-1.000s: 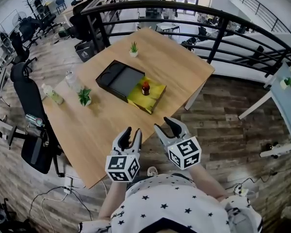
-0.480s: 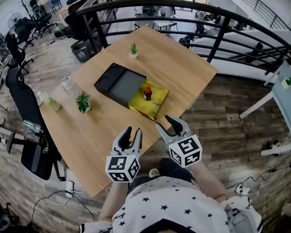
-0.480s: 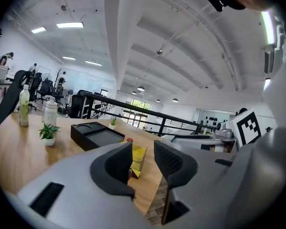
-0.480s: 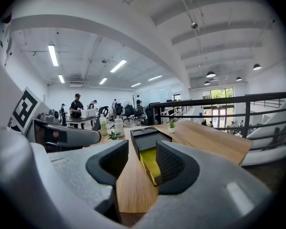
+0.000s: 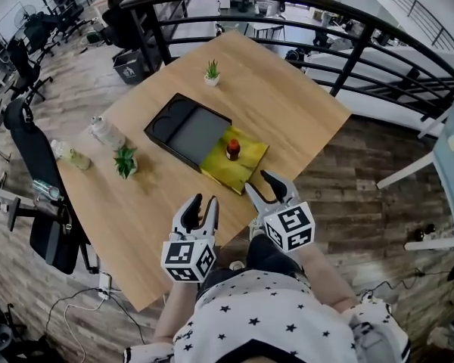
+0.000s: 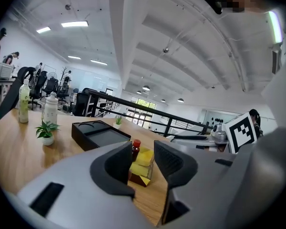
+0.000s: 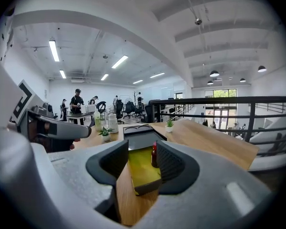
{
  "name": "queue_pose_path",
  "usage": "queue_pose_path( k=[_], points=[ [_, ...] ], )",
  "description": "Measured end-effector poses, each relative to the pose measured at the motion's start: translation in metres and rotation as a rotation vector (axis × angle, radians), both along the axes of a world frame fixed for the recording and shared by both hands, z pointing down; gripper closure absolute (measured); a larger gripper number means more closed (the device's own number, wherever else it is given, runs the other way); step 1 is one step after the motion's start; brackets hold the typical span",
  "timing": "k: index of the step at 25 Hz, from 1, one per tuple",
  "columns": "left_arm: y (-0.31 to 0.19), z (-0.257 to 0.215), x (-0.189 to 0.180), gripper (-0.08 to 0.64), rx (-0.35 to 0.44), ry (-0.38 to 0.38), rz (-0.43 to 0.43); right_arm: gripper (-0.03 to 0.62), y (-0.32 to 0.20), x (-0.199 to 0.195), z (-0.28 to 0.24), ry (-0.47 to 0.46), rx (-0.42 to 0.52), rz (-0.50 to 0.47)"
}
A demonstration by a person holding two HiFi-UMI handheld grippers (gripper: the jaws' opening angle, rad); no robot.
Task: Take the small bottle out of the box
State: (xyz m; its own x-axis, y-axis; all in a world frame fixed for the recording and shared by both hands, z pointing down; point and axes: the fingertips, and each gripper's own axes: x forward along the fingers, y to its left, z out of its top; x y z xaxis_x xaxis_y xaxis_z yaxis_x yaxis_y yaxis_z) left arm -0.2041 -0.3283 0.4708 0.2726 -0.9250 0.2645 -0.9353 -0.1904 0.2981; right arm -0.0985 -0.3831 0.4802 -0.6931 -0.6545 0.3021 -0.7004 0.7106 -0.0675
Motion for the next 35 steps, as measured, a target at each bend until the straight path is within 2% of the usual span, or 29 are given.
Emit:
queue_pose_path(
  k=[17,25,35],
  points=[
    [-0.066,0.028,-0.014,0.425,-0.05,0.024,-0.023,0.428,-0.106,-0.045,0.065,0.105,-0.047,-0.065],
    [-0.075,0.03,-0.018,0.425,-0.067,0.031,-0.024,0.428,-0.129,-0.059,0.081,0.156,-0.069,-0.086],
    [-0.077,0.033,-0.021,0.425,-0.07,0.033,-0.036,0.445,-0.139,-0.069,0.093,0.173,-0.086,-0.109]
  ],
)
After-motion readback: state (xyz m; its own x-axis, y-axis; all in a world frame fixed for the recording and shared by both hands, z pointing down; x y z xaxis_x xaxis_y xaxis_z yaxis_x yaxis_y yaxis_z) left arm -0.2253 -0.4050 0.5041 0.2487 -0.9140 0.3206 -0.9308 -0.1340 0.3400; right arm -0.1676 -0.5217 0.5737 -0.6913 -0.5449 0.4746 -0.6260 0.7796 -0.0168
